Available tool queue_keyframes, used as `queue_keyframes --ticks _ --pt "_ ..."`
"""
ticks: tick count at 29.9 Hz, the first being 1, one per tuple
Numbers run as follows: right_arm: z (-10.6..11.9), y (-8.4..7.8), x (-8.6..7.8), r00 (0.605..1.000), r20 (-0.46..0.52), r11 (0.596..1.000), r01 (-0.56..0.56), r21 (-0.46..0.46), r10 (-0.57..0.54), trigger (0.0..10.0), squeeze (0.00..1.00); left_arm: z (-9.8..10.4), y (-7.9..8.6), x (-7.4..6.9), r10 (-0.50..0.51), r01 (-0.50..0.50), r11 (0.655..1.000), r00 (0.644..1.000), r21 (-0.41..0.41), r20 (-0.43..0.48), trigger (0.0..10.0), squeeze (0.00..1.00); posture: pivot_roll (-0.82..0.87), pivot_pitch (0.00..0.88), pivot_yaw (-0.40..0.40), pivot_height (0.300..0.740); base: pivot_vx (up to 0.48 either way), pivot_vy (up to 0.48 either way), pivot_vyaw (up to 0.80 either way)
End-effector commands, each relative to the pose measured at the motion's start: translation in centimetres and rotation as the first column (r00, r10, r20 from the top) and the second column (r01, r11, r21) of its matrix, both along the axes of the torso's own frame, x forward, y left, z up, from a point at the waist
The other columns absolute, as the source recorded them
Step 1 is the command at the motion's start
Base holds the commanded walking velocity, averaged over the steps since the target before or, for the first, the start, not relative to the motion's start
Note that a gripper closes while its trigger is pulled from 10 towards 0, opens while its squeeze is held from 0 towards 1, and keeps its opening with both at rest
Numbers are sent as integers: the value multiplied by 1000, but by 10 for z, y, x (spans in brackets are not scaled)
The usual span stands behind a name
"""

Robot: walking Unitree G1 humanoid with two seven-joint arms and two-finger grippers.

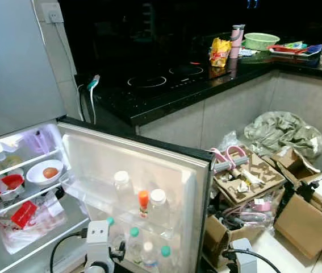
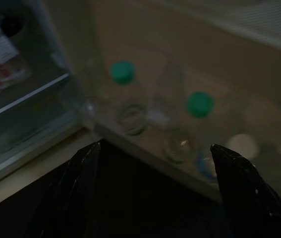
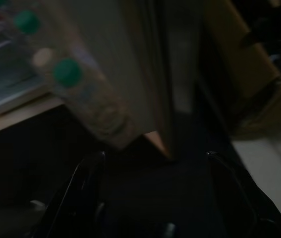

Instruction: Restocking fridge

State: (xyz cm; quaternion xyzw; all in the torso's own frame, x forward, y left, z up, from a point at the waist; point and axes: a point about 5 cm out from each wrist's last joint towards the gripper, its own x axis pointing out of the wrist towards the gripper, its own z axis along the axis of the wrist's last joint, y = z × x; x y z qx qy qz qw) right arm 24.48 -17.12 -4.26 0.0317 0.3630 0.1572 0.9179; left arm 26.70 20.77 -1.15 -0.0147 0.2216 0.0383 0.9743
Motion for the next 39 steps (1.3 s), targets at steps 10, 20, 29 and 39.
queue_keyframes --ticks 10,20,29,39 --pt "12 -33 16 992 19 979 130 -157 -129 5765 0 -16 41 -34 126 -123 992 988 40 -89 10000 0 -25 43 29 740 0 0 0" --pt "48 -31 60 978 143 947 184 -264 -150 10000 0 -20 46 -40 137 -128 989 982 72 -128 10000 0 -8 29 31 740 0 0 0" --pt "78 -35 86 892 255 889 422 -177 -373 10000 0 -27 45 -47 142 -130 988 976 81 -166 10000 0 -2 30 31 740 0 0 0" --pt "88 11 99 917 185 927 319 197 -354 10000 0 -35 46 -59 152 -135 987 966 92 -210 10000 0 -2 35 33 740 0 0 0"
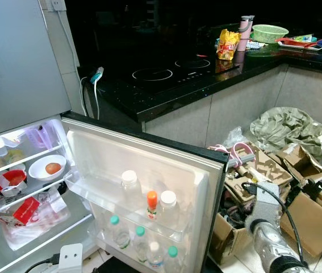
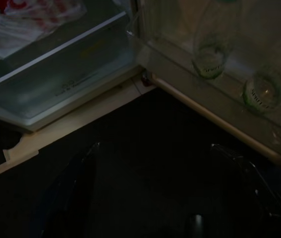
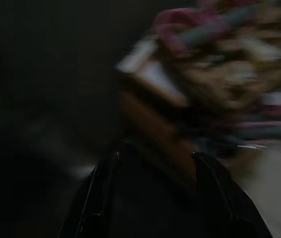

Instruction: Restocking fridge

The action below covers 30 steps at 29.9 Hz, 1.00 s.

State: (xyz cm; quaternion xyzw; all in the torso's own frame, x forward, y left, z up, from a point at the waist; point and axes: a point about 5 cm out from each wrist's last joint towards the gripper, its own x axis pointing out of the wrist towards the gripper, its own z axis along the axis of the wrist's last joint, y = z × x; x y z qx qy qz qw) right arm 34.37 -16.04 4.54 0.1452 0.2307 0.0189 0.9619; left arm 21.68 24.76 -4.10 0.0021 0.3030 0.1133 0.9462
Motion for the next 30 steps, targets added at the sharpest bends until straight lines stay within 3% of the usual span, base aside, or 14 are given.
queue_keyframes --ticks 1,3,5,8,11,12,15,16,17,18,20,21,22,30 --pt "0 14 -1 995 20 991 -104 81 103 10000 0 -6 6 -11 9 -8 1000 998 18 -55 10000 0 -1 37 32 740 0 0 0" --pt "0 24 -2 985 47 976 -171 133 166 10000 0 -7 7 -12 11 -10 1000 998 18 -62 10000 0 -1 36 31 740 0 0 0" --pt "-1 47 -10 932 116 899 -362 248 343 10000 0 -8 7 -14 15 -14 1000 997 18 -73 10000 0 -1 38 33 740 0 0 0" --pt "-4 64 -26 816 181 753 -576 319 548 10000 0 -8 7 -14 15 -14 1000 997 19 -75 10000 0 -2 41 35 740 0 0 0" --pt "-7 68 -42 695 214 583 -702 408 686 10000 0 -7 7 -11 14 -13 1000 997 19 -70 10000 0 -2 41 35 740 0 0 0" --pt "-7 68 -42 695 214 583 -702 408 686 10000 0 -7 7 -11 14 -13 1000 997 19 -70 10000 0 -2 41 35 740 0 0 0" --pt "-10 62 -52 646 226 493 -724 482 729 10000 0 -5 7 -8 15 -14 1000 998 20 -62 10000 0 -6 45 35 740 0 0 0" --pt "-10 62 -52 646 226 493 -724 482 729 10000 0 -5 7 -8 15 -14 1000 998 20 -62 10000 0 -6 45 35 740 0 0 0" --pt "-17 56 -52 679 172 560 -701 442 714 10000 0 -5 7 -8 18 -17 1000 998 23 -60 10000 0 -7 46 36 740 0 0 0" --pt "-17 56 -52 679 172 560 -701 442 714 10000 0 -5 7 -8 18 -17 1000 998 23 -60 10000 0 -7 46 36 740 0 0 0" --pt "-34 41 -52 764 28 722 -620 309 644 10000 0 -5 8 -9 37 -36 999 998 25 -53 10000 0 -7 46 36 740 0 0 0" --pt "-48 23 -56 828 -100 828 -529 186 552 10000 0 -4 10 -8 55 -54 998 998 27 -40 10000 0 -8 51 36 740 0 0 0" --pt "-53 15 -59 847 -149 859 -495 130 511 10000 0 -3 11 -8 59 -58 998 998 28 -37 10000 0 -8 51 36 740 0 0 0" --pt "-67 -6 -76 865 -225 894 -437 98 448 10000 0 1 14 -5 65 -65 997 998 34 -17 10000 0 -8 70 35 740 0 0 0"
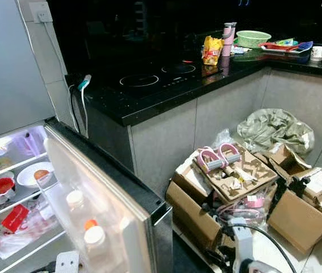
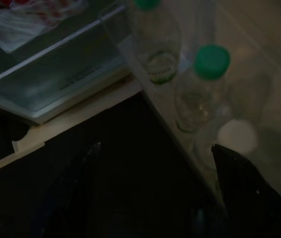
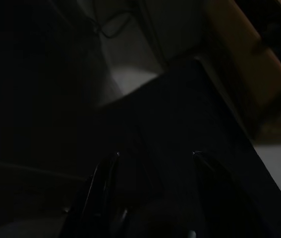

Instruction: Restocking fridge

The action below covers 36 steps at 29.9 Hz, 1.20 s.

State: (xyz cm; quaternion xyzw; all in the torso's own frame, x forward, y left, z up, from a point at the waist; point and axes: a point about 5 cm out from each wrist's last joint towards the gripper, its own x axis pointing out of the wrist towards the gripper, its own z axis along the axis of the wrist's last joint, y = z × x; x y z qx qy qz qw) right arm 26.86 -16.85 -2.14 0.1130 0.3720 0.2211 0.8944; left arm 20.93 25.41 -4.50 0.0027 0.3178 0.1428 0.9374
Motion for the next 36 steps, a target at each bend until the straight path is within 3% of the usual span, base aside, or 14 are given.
queue_keyframes --ticks 1,5,7,8,9,10,12,16,23,31,36 --pt "-2 1 -4 1000 -8 1000 -14 -4 14 10000 0 5 8 3 8 -8 1000 1000 17 16 10000 0 -10 72 37 740 0 0 0" --pt "-9 -5 -10 1000 -26 999 7 -43 -9 10000 0 5 8 4 4 -4 1000 1000 17 16 10000 0 -11 77 40 740 0 0 0" --pt "-15 -14 -16 998 -35 989 55 -138 -60 10000 0 6 7 5 -3 3 1000 1000 17 19 10000 0 -11 77 40 740 0 0 0" --pt "-15 -14 -16 998 -35 989 55 -138 -60 10000 0 6 7 5 -3 3 1000 1000 17 19 10000 0 -11 77 40 740 0 0 0" --pt "-18 -21 -18 994 -26 973 95 -209 -102 10000 0 6 6 6 -5 5 1000 1000 16 20 10000 0 -10 81 38 740 0 0 0" --pt "-18 -21 -18 994 -26 973 95 -209 -102 10000 0 6 6 6 -5 5 1000 1000 16 20 10000 0 -10 81 38 740 0 0 0" --pt "-21 -37 -23 973 -6 931 220 -290 -231 10000 0 7 5 7 -12 12 1000 1000 9 25 10000 0 -7 82 35 740 0 0 0" --pt "-27 -42 -32 950 -21 911 291 -292 -310 10000 0 7 4 8 -34 33 999 999 15 24 10000 0 -6 86 32 740 0 0 0" --pt "-39 -37 -48 921 -84 894 344 -287 -381 10000 0 6 1 8 -48 48 999 999 3 16 10000 0 -3 89 37 740 0 0 0" --pt "-44 -31 -54 933 -98 904 305 -300 -347 10000 0 6 -2 10 -64 64 998 998 -5 13 10000 0 -2 87 44 740 0 0 0" --pt "-46 -27 -57 948 -103 915 259 -309 -302 10000 0 5 -2 9 -77 77 997 997 -5 10 10000 0 -2 83 45 740 0 0 800"
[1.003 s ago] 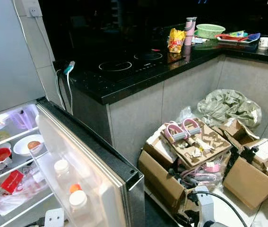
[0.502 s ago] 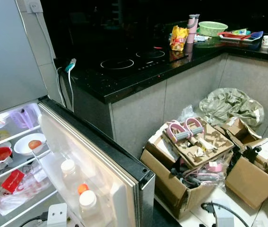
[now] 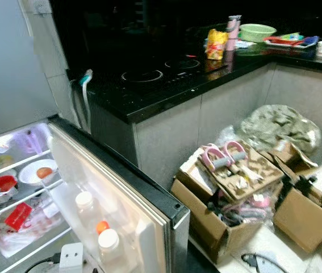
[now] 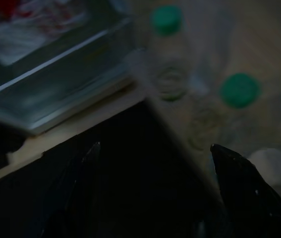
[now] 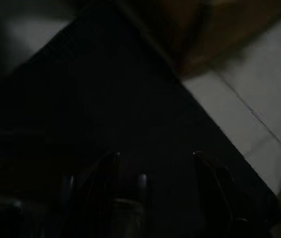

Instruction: Restocking fridge

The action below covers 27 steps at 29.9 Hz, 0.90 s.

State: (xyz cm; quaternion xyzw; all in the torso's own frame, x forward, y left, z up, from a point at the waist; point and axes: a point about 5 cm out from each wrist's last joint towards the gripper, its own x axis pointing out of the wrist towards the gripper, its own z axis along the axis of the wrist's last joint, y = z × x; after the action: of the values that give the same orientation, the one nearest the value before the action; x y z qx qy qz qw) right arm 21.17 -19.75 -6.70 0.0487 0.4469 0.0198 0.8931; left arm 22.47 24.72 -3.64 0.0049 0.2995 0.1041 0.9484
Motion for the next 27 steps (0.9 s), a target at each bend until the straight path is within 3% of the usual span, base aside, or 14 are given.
queue_keyframes --ticks 1,27 --pt "-1 2 -1 1000 2 1000 -6 4 6 10000 0 -3 5 -7 -2 3 1000 1000 12 -31 10000 0 -1 82 45 740 0 0 800" --pt "4 -17 2 998 27 997 58 -46 -57 10000 0 -3 0 -4 -28 28 1000 999 5 -32 10000 0 -6 86 53 740 0 0 781"
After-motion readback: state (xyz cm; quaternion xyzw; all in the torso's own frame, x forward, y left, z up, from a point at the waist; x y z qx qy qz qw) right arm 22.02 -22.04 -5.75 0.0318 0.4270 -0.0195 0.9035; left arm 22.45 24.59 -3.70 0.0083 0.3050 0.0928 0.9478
